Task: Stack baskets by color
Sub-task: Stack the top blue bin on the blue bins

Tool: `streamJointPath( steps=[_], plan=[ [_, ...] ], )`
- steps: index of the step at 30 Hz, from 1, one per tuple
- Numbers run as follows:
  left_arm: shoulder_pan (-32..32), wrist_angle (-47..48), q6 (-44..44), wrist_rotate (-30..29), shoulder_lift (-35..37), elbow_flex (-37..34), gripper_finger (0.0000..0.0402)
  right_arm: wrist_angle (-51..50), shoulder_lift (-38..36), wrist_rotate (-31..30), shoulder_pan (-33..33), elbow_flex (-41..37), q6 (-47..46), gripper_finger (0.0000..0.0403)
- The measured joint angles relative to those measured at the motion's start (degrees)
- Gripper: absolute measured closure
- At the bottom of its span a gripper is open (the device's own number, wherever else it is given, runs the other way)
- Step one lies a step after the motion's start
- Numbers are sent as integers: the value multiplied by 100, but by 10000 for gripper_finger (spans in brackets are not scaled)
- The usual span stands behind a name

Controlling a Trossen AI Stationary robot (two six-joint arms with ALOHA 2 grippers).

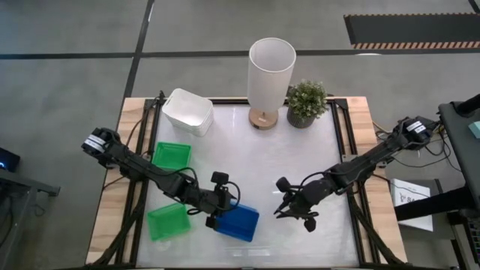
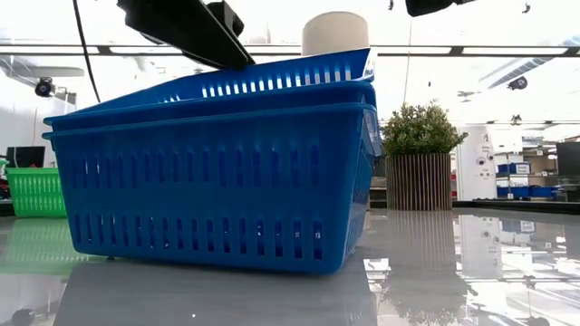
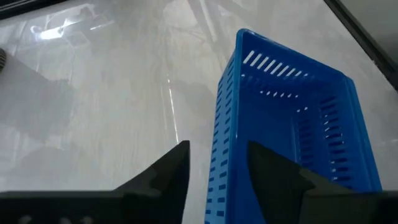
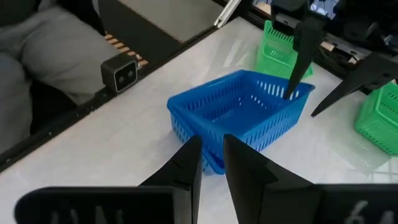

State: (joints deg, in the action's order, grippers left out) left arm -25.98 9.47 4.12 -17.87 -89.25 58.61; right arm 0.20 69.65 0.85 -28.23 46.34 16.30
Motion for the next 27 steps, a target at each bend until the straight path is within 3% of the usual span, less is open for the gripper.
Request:
streamJointPath(
  steps=[8, 27],
  plan=[
    [2, 13, -24, 2, -17, -7, 238, 84, 123, -200, 0, -23, -69, 346],
    [13, 7, 3, 85, -17, 15, 373, 97, 133, -248, 0, -23, -91, 346]
  ],
)
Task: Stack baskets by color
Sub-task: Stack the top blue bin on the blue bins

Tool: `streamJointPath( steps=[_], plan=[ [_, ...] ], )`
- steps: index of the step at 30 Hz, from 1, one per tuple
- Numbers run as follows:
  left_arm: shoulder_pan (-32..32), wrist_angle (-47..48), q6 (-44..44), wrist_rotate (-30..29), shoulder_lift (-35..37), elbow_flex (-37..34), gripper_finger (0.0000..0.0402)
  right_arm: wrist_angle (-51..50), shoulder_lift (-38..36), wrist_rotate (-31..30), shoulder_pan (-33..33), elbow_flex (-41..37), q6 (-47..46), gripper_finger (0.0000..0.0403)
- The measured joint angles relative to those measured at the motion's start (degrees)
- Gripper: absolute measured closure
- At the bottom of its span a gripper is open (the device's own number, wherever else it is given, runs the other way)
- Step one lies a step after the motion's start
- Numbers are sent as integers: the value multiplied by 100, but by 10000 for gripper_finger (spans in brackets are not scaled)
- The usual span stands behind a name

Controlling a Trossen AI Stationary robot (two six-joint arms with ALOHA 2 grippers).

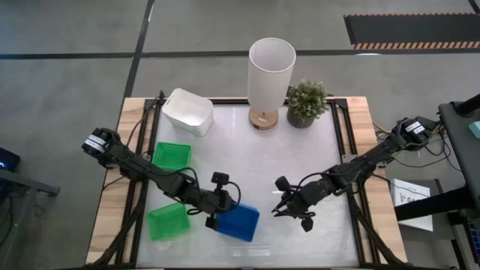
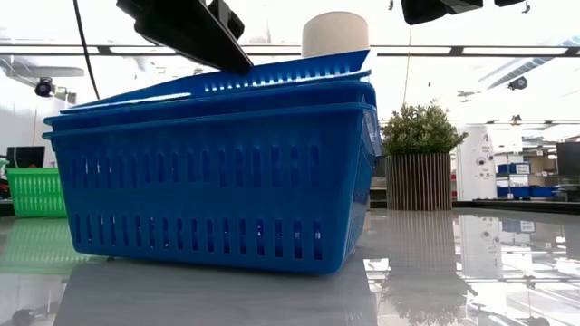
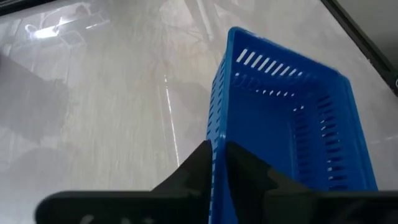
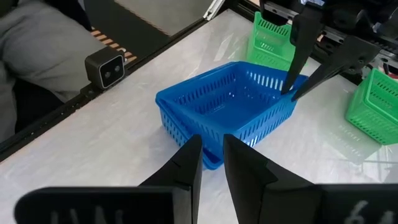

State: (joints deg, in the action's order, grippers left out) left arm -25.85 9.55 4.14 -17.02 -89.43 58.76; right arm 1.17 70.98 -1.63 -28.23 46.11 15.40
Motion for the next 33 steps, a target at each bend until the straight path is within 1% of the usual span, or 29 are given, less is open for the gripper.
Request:
streamJointPath(
  steps=[4, 8, 15, 18, 20, 24, 26, 33],
  plan=[
    [2, 1, 0, -2, 18, 46, 394, 0, 0, -2, 0, -1, -53, 346],
    [12, 3, 156, 21, 140, 86, 398, 0, 0, -2, 0, -2, -120, 346],
    [57, -2, 636, 524, 483, 92, 398, 4, 0, -2, 0, -2, -186, 346],
    [113, -8, 993, 865, 587, 88, 398, 3, -2, -2, -2, -2, -186, 346],
    [156, -28, 1202, 1095, 601, 86, 398, 2, -2, -2, -2, -2, -186, 346],
    [290, -34, 1735, 1334, 547, 63, 398, 2, -2, -1, -2, -2, -186, 346],
    [350, 2, 1837, 1493, 520, -3, 398, 2, -3, 0, -2, -2, -184, 346],
    [376, -49, 1753, 1534, 514, 19, 398, 0, -4, 0, -2, -2, -190, 346]
  ],
)
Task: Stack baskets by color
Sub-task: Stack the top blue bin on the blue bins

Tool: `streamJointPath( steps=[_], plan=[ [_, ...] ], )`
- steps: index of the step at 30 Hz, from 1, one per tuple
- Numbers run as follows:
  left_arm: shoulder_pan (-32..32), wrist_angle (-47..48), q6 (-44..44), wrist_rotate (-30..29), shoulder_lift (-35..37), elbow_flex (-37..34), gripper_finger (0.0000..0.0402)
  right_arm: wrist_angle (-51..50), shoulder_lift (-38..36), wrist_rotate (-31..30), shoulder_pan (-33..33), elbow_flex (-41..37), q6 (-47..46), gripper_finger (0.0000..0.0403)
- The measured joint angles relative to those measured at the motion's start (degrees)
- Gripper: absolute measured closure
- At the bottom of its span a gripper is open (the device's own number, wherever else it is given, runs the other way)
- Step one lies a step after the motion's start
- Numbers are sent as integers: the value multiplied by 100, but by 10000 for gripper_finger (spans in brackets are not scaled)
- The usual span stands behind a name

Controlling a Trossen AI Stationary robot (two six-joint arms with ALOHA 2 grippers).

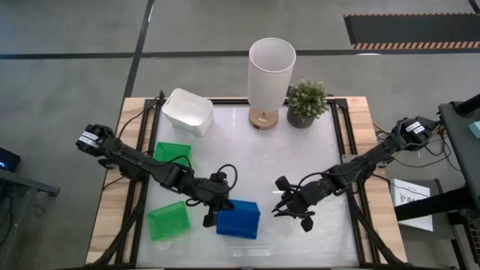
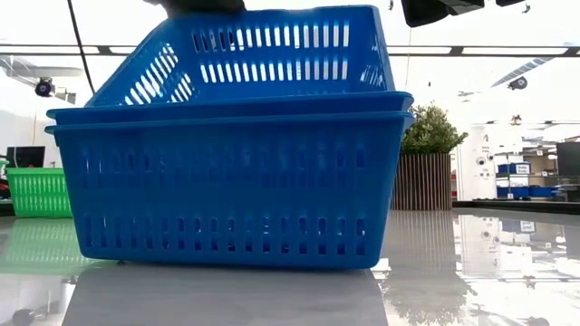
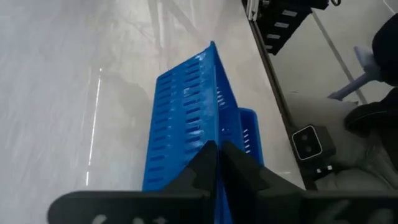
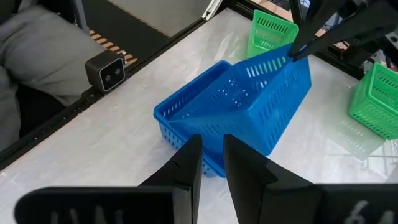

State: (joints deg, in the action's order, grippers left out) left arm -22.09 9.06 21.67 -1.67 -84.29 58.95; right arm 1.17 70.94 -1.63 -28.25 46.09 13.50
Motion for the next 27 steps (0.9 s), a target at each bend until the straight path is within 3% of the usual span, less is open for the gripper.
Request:
streamJointPath(
  steps=[3, 8, 15, 27],
  plan=[
    [0, -4, -179, 0, 2, 12, 384, 0, 0, 0, 0, 0, 0, 346],
    [-2, 14, -557, -19, -1, -23, 321, -1, 0, 0, 0, 0, -2, 346],
    [-54, -122, -1469, -621, -200, -28, 242, 0, 0, 0, 0, 0, -2, 346],
    [-118, -109, -1604, -597, -706, -40, 226, -4, 0, 2, 0, 0, -4, 346]
  ],
)
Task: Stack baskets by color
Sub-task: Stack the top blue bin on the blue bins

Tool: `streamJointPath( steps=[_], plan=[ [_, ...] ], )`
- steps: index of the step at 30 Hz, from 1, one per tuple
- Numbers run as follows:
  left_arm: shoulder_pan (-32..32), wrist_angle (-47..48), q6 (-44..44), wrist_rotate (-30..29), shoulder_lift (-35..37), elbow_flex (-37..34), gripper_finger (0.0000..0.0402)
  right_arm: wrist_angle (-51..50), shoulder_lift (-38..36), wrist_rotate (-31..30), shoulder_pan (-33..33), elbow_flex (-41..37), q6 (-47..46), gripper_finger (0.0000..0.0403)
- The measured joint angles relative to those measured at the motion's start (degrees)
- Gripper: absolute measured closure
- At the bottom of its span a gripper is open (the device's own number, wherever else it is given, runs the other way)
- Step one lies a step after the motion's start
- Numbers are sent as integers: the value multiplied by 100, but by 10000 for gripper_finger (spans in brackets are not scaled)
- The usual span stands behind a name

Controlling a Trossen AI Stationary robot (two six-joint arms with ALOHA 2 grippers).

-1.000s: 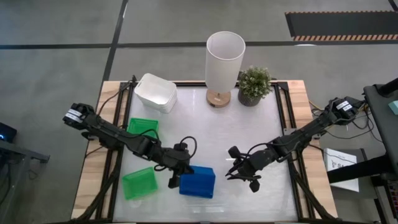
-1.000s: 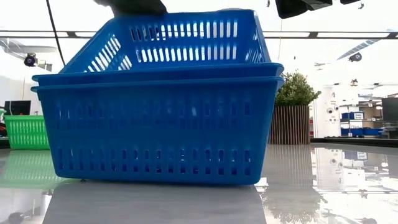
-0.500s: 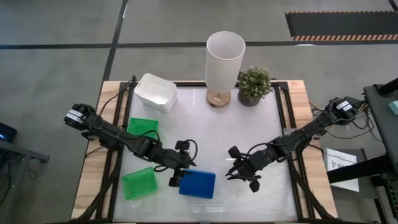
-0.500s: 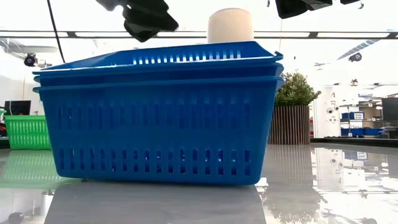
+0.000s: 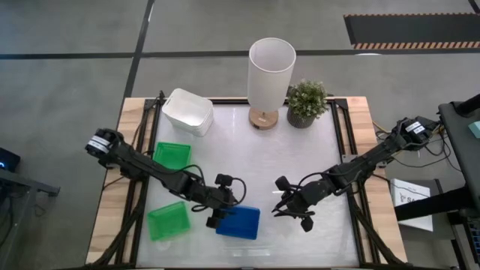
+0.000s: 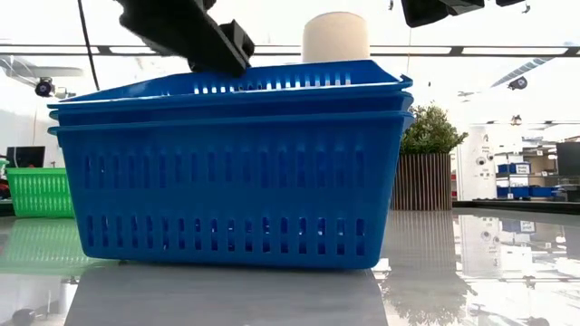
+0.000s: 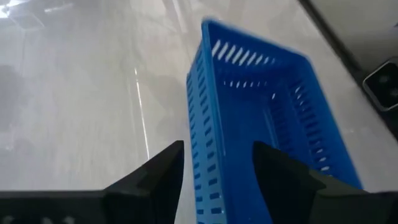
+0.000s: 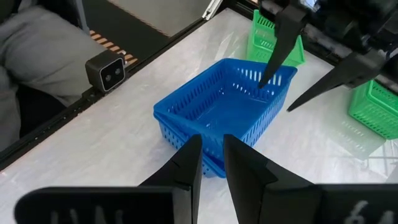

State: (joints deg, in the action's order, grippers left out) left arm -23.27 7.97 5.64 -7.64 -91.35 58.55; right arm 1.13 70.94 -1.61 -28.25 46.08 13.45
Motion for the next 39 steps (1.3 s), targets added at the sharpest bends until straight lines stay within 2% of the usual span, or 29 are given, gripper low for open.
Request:
streamJointPath(
  steps=[5, 13, 20, 25, 28, 39],
  plan=[
    [0, 2, -2, -13, -123, -3, 256, 0, 0, 2, 0, -1, -122, 346],
    [2, 6, 6, -20, -109, -3, 391, 0, 0, 2, 0, -2, -138, 346],
    [45, -8, 293, -16, -36, -3, 400, 0, 0, 4, 0, -1, -149, 346],
    [164, -37, 830, 436, 112, -3, 401, -6, 0, 4, 0, -2, -149, 346],
    [186, -33, 998, 470, 113, -27, 401, -16, 0, 5, 0, -2, -149, 346],
    [222, -255, 1024, 538, -11, -91, 400, -35, -2, 7, 0, -2, -149, 346]
  ],
)
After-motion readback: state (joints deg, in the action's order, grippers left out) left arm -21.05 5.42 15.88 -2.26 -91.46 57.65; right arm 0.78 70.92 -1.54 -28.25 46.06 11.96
